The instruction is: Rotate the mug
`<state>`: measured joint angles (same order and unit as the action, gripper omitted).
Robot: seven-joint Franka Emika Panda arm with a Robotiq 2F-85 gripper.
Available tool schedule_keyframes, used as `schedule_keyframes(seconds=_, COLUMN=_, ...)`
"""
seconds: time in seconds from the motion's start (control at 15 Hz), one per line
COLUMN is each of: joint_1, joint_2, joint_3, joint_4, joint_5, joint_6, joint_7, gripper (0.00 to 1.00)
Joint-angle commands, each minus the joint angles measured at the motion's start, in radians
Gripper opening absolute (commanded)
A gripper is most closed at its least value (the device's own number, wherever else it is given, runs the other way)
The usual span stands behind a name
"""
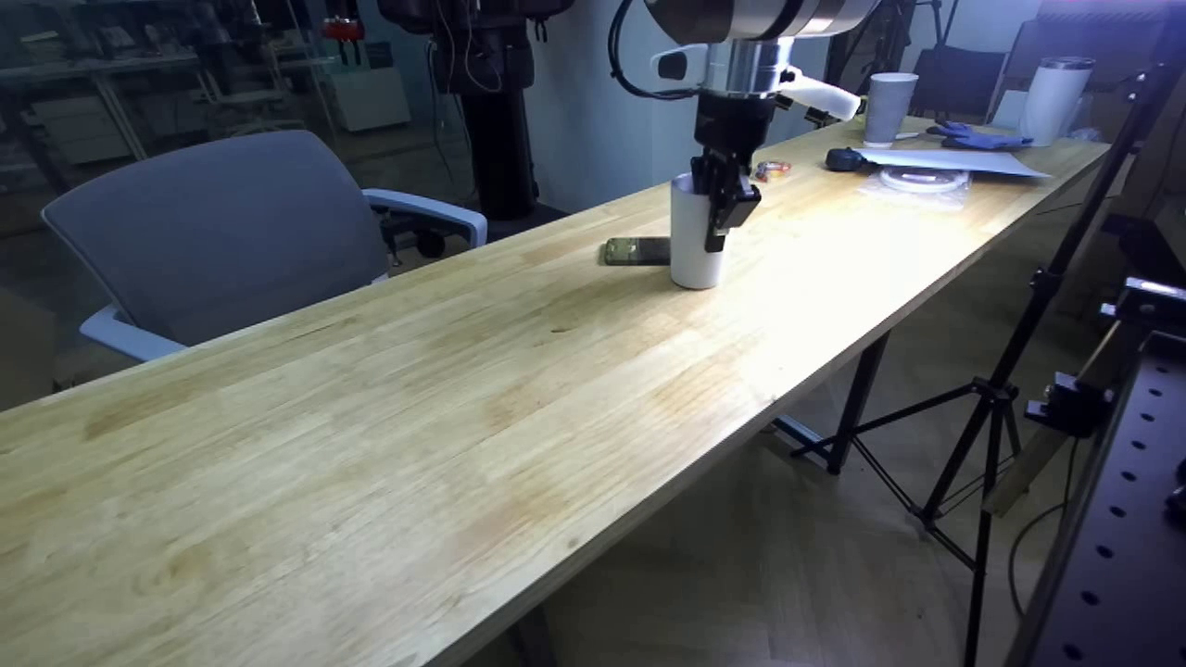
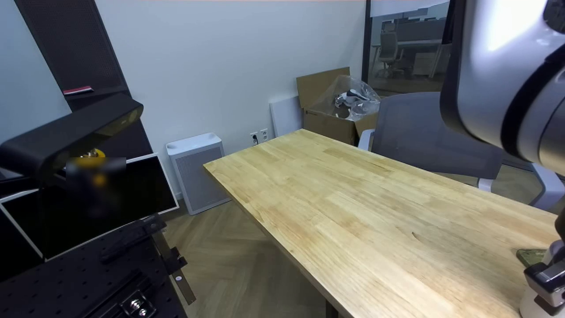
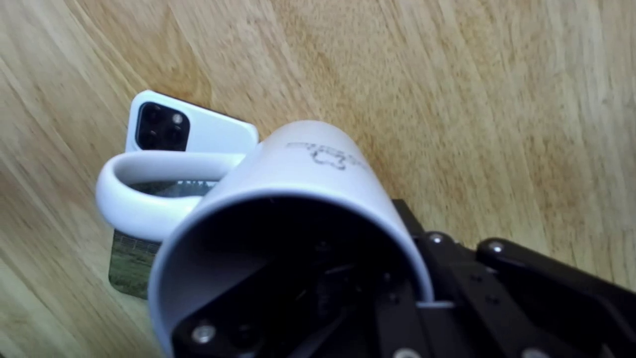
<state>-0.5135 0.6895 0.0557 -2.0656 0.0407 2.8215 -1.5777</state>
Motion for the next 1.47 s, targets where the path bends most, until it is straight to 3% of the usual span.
schedule_keyframes(seconds=0.0, joint_1=0.007, joint_2=-0.016, joint_3=-0.006, joint_4=-0.024, joint_5=-0.004, joint_6=0.038, joint_7=0.034, gripper=0.35)
schedule_keyframes(seconds=0.33, joint_1=0.046, joint_2=-0.013, joint_3=-0.044, joint_4=-0.012, joint_5=-0.007, joint_6=0.034, joint_7=0.108, gripper=0.69)
schedule_keyframes(seconds=0.4, joint_1=0.074, joint_2=-0.038, joint_3=-0.071, joint_4=-0.027, joint_5=-0.009, joint_6=0.014, joint_7=0.160, gripper=0.75)
schedule_keyframes(seconds=0.47, joint_1=0.086, joint_2=-0.052, joint_3=-0.075, joint_4=-0.049, joint_5=0.003, joint_6=0.067, joint_7=0.209, gripper=0.81)
schedule_keyframes(seconds=0.67, joint_1=0.209, joint_2=-0.051, joint_3=-0.178, joint_4=-0.039, joint_5=-0.028, joint_6=0.081, joint_7=0.428, gripper=1.00)
schedule_keyframes(seconds=1.0, joint_1=0.402, joint_2=-0.030, joint_3=-0.350, joint_4=-0.015, joint_5=-0.100, joint_6=0.044, joint_7=0.754, gripper=1.00)
schedule_keyframes(seconds=1.4, joint_1=0.448, joint_2=-0.034, joint_3=-0.385, joint_4=0.029, joint_5=-0.285, joint_6=-0.082, joint_7=1.075, gripper=1.00)
